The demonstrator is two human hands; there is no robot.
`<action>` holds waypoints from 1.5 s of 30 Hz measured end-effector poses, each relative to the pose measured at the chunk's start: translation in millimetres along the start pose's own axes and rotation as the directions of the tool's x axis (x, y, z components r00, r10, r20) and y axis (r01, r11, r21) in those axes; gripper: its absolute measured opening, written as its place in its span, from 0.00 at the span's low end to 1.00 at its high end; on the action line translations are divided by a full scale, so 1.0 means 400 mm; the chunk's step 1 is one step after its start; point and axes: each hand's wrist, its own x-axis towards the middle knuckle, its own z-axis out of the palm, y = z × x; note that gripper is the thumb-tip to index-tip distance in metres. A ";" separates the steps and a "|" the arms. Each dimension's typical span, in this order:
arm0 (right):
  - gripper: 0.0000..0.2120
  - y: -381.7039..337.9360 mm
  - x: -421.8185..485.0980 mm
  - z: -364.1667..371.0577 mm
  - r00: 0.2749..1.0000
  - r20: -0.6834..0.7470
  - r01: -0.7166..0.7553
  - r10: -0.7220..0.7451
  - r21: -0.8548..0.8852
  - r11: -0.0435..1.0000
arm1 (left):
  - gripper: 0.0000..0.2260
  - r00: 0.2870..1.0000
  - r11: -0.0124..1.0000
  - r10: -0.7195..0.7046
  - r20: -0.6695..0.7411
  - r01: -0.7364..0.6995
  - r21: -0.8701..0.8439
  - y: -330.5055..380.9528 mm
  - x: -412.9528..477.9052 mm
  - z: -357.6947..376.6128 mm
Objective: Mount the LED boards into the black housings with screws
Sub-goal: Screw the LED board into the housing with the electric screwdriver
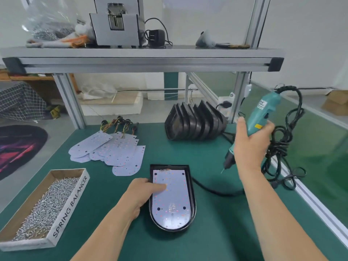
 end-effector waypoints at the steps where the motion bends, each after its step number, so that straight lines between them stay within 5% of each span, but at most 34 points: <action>1: 0.20 0.025 0.017 -0.027 1.000 0.003 -0.030 0.030 -0.065 0.997 | 0.06 1.000 1.000 -0.002 -0.001 0.002 -0.006 0.001 0.000 0.000; 10: 0.24 0.212 0.016 -0.130 0.873 0.111 -0.362 0.474 -0.503 0.785 | 0.11 0.995 0.982 -0.025 -0.096 0.007 -0.187 -0.005 -0.008 -0.015; 15: 0.28 0.221 0.004 -0.120 0.936 0.172 -0.019 0.306 -0.846 0.533 | 0.10 0.996 0.944 -0.054 -0.067 0.029 -0.329 -0.008 -0.020 -0.035; 18: 0.24 0.205 0.030 -0.073 0.893 0.429 0.373 0.137 -0.874 0.312 | 0.12 0.997 0.933 -0.043 -0.062 0.018 -0.360 -0.012 -0.023 -0.038; 21: 0.18 0.189 0.048 -0.023 0.755 0.537 0.445 0.376 -0.841 0.309 | 0.11 0.995 0.933 -0.032 -0.096 -0.005 -0.359 -0.011 -0.023 -0.031; 24: 0.18 0.193 0.063 -0.012 0.716 0.515 0.469 0.471 -0.855 0.222 | 0.10 0.991 0.928 -0.041 -0.131 -0.011 -0.372 -0.012 -0.020 -0.033; 28: 0.04 0.168 0.056 -0.004 0.607 0.500 0.389 0.618 -0.865 0.318 | 0.07 0.981 0.914 -0.054 -0.187 -0.027 -0.405 -0.017 -0.002 -0.034; 36: 0.07 0.080 -0.109 -0.044 0.428 0.574 0.192 0.698 -0.812 0.551 | 0.04 0.978 0.969 -0.038 -0.205 -0.015 -0.248 -0.018 0.025 -0.012; 40: 0.12 0.058 -0.192 -0.048 0.340 0.687 0.094 0.642 -0.705 0.703 | 0.07 0.992 0.999 0.044 -0.115 -0.042 0.018 -0.002 0.025 0.002; 43: 0.23 0.042 -0.225 -0.029 0.337 0.733 -0.011 0.591 -0.625 0.781 | 0.14 0.990 0.963 0.114 -0.081 -0.090 0.253 0.007 0.022 0.020; 45: 0.19 0.041 -0.242 -0.012 0.379 0.746 -0.032 0.548 -0.582 0.813 | 0.18 0.986 0.945 0.152 -0.066 -0.126 0.302 0.011 0.022 0.035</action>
